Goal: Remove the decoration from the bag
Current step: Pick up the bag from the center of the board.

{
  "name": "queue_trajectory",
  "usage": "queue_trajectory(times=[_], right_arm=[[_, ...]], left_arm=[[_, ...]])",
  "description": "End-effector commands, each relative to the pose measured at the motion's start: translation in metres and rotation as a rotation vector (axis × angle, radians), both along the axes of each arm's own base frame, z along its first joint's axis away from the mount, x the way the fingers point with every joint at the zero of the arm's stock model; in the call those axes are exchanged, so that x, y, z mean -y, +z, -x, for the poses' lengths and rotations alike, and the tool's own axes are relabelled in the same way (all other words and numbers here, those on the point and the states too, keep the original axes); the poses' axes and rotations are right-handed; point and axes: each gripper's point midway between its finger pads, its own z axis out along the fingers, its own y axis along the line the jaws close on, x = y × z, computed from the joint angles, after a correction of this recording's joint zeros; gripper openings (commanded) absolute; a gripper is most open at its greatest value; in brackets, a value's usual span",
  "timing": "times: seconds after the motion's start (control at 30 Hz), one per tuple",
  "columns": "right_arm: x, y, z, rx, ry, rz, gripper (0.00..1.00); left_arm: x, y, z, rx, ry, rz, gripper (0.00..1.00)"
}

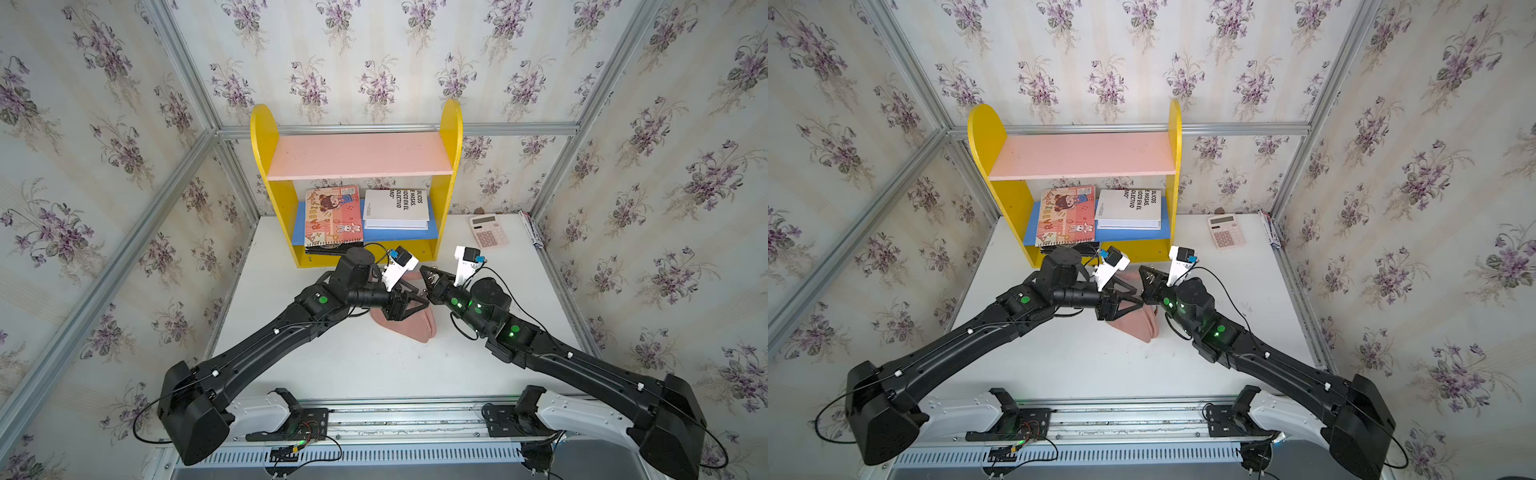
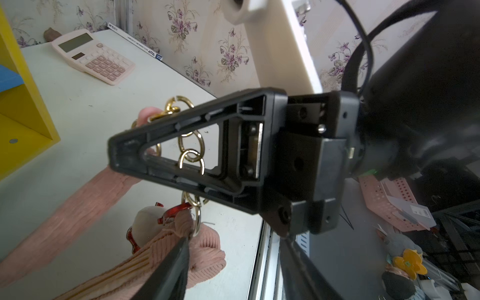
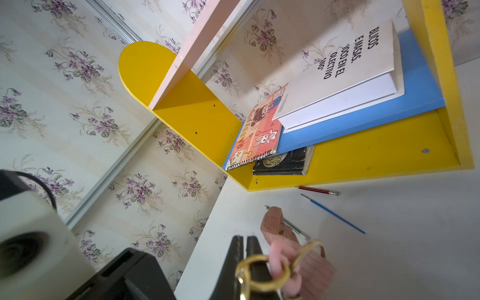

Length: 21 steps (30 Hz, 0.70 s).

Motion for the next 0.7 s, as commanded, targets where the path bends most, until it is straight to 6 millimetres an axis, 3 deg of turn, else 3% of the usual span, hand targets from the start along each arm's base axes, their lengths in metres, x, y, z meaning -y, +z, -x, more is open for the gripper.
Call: queue_trajectory(times=[0.0,0.2,0.5,0.6,0.67], right_arm=[[-0.004,0.008,0.003,-0.013,0.022,-0.044,0.00],[-0.011,0.011,0.008,-0.038,0.047,-0.087,0.00],[-0.018,0.021,0.013,-0.046,0.076,-0.130,0.00],[-0.018,0.019,0.012,-0.050,0.072,-0.141,0.00],[-0.017,0.020,0.012,-0.051,0.068,-0.147,0.00]], left_arm=[[0.005,0.007,0.002,0.052,-0.051,0.035,0.56],[0.011,-0.008,-0.006,0.047,-0.053,0.003,0.49],[0.015,-0.011,-0.016,0.087,-0.046,-0.012,0.24],[0.012,-0.015,-0.019,0.094,-0.022,-0.037,0.25],[0.009,-0.016,-0.019,0.086,-0.013,-0.054,0.31]])
